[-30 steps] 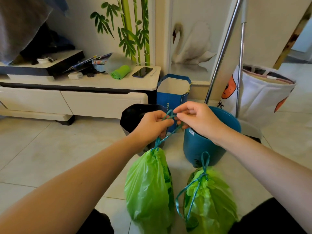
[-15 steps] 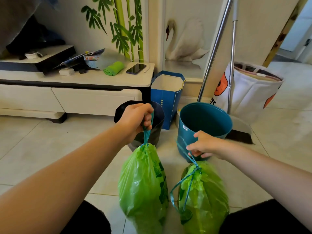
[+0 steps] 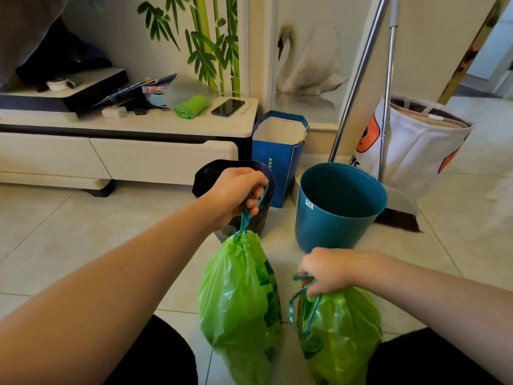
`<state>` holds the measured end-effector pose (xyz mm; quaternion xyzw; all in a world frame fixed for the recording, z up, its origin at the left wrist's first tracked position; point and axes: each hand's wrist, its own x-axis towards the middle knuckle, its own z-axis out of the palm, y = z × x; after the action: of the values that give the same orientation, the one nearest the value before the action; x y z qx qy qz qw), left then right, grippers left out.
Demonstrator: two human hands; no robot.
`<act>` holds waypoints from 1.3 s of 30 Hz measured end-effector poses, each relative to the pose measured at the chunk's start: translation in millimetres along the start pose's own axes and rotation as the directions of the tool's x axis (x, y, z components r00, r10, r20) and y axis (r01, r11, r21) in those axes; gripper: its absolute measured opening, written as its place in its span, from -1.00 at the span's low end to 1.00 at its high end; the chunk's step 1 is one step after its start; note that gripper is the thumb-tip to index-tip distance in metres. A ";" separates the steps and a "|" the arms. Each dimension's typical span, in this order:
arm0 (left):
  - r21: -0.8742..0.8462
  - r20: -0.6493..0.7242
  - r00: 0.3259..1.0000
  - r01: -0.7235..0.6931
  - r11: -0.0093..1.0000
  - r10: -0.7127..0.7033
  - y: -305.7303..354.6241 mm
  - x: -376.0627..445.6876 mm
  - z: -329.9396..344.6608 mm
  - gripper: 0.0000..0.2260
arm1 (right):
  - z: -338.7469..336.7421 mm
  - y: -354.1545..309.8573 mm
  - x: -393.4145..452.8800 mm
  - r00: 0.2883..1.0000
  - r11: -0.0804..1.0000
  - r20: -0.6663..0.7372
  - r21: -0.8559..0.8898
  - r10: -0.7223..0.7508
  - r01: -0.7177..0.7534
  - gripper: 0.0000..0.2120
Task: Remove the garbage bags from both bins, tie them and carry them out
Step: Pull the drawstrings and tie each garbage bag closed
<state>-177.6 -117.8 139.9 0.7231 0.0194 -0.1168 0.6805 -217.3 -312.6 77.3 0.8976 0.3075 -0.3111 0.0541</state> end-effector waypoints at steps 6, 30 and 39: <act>-0.029 0.028 1.000 0.001 1.000 0.000 -1.5 4.0 3.8 -0.90 | -7.5 2.3 0.7 0.995 0.999 -0.095 0.033 0.041 -0.038 -0.86; 0.230 -0.144 0.961 -0.198 0.953 0.234 -54.8 84.7 5.2 -0.96 | -79.6 85.8 83.3 0.949 -0.053 0.000 0.998 0.314 0.017 -0.92; 0.467 -0.065 0.992 0.124 0.876 -0.106 -46.9 48.1 20.3 -0.75 | -84.3 92.3 32.8 0.927 -0.104 0.167 0.985 0.335 -0.140 -0.79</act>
<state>-142.5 -140.8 83.6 0.8659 0.0461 -0.1447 0.4766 -98.6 -345.6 116.7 0.7126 -0.1759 -0.3588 -0.5767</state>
